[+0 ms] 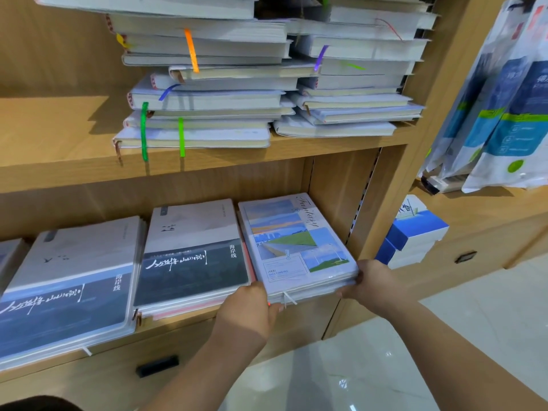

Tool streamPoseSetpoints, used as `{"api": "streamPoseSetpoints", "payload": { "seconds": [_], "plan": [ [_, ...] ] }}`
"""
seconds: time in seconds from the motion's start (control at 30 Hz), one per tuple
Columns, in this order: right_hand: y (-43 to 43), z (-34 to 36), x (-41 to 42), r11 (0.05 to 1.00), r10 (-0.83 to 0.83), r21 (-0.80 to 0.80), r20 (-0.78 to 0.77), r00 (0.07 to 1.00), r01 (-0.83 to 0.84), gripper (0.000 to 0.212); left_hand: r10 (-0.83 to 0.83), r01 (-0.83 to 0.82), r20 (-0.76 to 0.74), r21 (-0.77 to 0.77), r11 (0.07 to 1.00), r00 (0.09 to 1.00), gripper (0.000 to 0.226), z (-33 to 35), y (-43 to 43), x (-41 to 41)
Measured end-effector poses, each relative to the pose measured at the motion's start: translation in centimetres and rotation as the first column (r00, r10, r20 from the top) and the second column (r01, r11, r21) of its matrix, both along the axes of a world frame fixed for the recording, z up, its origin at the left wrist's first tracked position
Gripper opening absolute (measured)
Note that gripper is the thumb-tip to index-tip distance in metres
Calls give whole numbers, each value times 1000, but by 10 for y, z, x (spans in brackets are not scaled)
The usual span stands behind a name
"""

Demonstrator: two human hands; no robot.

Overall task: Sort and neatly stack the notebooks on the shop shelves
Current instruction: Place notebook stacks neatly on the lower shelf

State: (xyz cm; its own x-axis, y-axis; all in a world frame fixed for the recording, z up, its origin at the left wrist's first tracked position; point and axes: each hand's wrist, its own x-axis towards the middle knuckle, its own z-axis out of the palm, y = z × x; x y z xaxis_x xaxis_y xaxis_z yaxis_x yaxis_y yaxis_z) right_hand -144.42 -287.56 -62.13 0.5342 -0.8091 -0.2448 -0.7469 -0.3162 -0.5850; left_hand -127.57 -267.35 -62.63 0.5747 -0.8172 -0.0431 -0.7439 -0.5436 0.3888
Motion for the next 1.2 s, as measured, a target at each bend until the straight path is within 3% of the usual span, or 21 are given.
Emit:
{"api": "streamPoseSetpoints", "payload": {
  "seconds": [0.2, 0.43, 0.53, 0.73, 0.97, 1.2],
  "plan": [
    [-4, -3, 6, 997, -50, -62, 23, 998, 51, 30, 38, -39, -75, -7, 999, 996, 31, 2, -2, 5],
    [-5, 0, 2, 995, -18, -96, 41, 999, 22, 34, 39, -39, 3, 5, 999, 999, 37, 5, 1, 3],
    [-5, 1, 0, 993, 36, -110, 37, 999, -32, 26, 42, -42, 5, -9, 999, 999, 36, 7, 2, 0],
    [-6, 0, 0, 994, 5, -107, 88, 996, 5, 23, 33, -33, 14, -6, 999, 999, 36, 9, 1, 0],
    [-6, 0, 3, 996, 17, -84, 29, 999, -15, 30, 40, -40, 0, -61, 997, 999, 27, 5, 3, 2],
    [-6, -6, 2, 999, -21, -21, 165, 986, 25, 41, 111, -132, -95, -254, 958, 989, 23, -5, 3, -1]
  ]
}}
